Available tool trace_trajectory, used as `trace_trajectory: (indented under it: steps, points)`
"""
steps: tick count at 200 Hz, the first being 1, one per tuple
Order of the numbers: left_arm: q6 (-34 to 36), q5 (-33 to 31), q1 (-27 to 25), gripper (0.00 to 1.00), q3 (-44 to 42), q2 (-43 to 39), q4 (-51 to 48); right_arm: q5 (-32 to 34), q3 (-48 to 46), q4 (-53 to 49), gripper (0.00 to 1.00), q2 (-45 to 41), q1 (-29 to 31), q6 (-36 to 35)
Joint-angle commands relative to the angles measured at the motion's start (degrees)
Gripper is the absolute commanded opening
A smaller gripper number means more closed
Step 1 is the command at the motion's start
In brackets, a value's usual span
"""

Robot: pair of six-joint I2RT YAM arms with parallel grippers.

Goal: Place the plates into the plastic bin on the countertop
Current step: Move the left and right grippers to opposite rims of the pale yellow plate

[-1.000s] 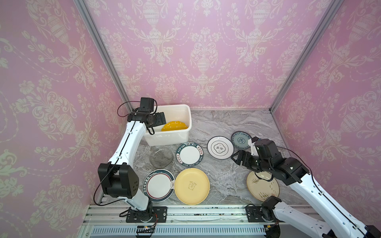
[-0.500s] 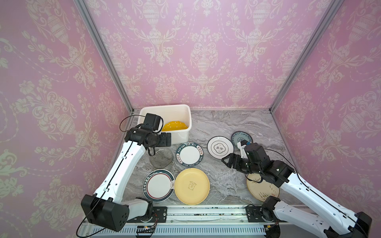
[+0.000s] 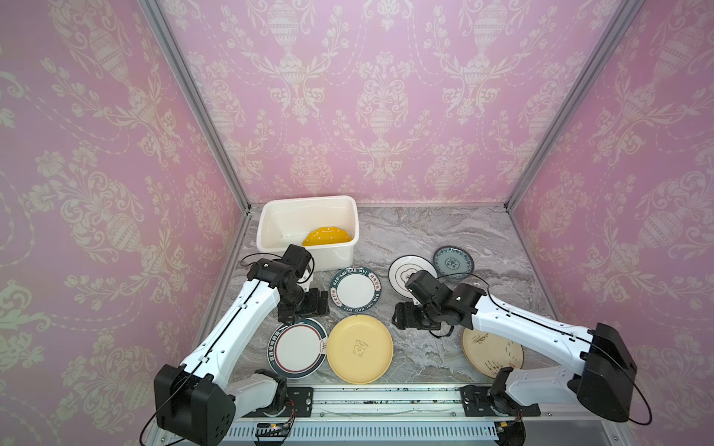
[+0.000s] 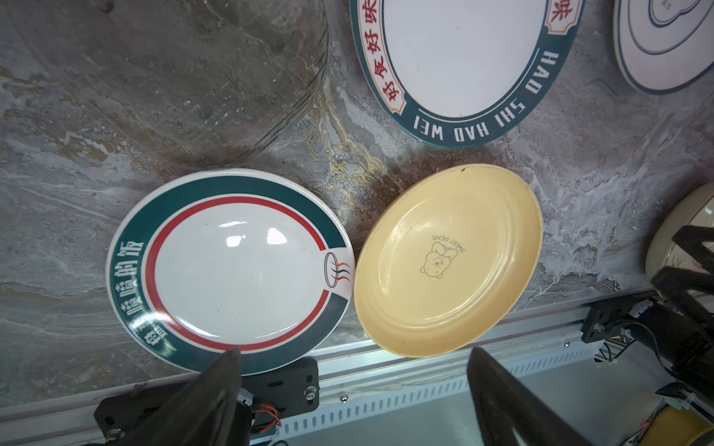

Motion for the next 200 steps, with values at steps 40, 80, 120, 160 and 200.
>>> trace_trajectory:
  steps: [40,80,120,160,200]
  points:
    - [-2.26,-9.64,-0.06,0.97,1.12,-6.04,2.79,3.24,10.42,-8.62,0.81,13.92,4.32,-12.49]
    - [-3.1,-20.06,0.02,0.99,4.49,-11.23,2.13,0.12,13.27,-7.96,0.79,17.41,4.49,-15.14]
    - [-1.61,-23.06,0.4,0.99,6.33,-12.7,0.65,-0.3,15.01,-9.93,0.79,20.5,4.56,-17.39]
    - [-5.41,-23.34,0.56,0.99,5.64,-9.7,-1.0,-0.37,16.88,-11.72,0.79,23.9,4.56,-19.45]
    - [-1.72,-16.16,0.59,0.99,5.39,-14.31,4.02,1.0,18.85,-14.54,0.78,26.45,4.52,-21.66]
